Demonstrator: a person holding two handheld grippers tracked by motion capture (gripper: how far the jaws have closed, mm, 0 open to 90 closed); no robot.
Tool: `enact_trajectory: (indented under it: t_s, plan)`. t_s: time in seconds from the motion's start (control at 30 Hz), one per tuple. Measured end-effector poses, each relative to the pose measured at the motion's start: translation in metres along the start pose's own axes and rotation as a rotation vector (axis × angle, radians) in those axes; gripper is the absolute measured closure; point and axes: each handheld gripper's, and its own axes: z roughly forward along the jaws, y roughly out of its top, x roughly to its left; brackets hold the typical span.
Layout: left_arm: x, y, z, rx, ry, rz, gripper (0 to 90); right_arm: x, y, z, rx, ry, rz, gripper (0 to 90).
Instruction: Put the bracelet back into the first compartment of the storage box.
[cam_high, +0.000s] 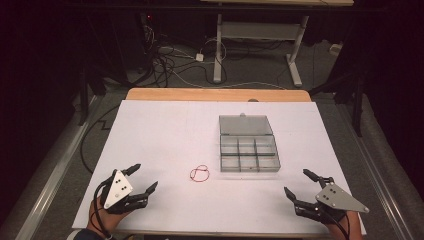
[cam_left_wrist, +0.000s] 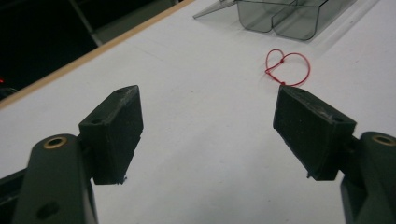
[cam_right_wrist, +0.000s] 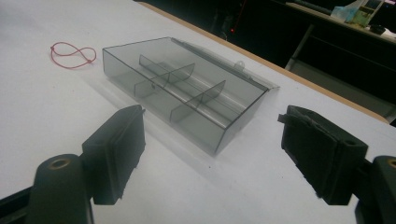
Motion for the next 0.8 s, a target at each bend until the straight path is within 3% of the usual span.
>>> enact_trajectory:
  t_s: [0.07, 0.13, 0.17, 0.47, 0.67, 0.8]
  plan:
    - [0.0, -0.001, 0.0, 0.007, -0.017, -0.026, 23.2, 0.0, -0.001, 0.0, 0.005, 0.001, 0.005, 21.7]
    - [0.001, -0.002, 0.002, 0.013, -0.03, -0.013, 23.2, 0.002, -0.002, 0.0, 0.012, 0.001, -0.006, 21.7]
    - [0.0, -0.002, 0.003, 0.032, -0.043, -0.029, 23.3, 0.002, -0.002, 0.0, 0.017, -0.002, -0.015, 21.7]
    - [0.002, 0.002, 0.007, 0.059, -0.058, -0.046, 23.2, 0.005, -0.002, 0.002, 0.023, 0.002, -0.03, 21.7]
    - [0.003, 0.009, 0.019, 0.1, -0.073, -0.046, 23.2, 0.004, -0.003, 0.004, 0.027, 0.007, -0.031, 21.7]
    - [0.003, 0.017, 0.031, 0.12, -0.111, -0.058, 23.2, 0.006, -0.003, 0.006, 0.038, 0.013, -0.038, 21.7]
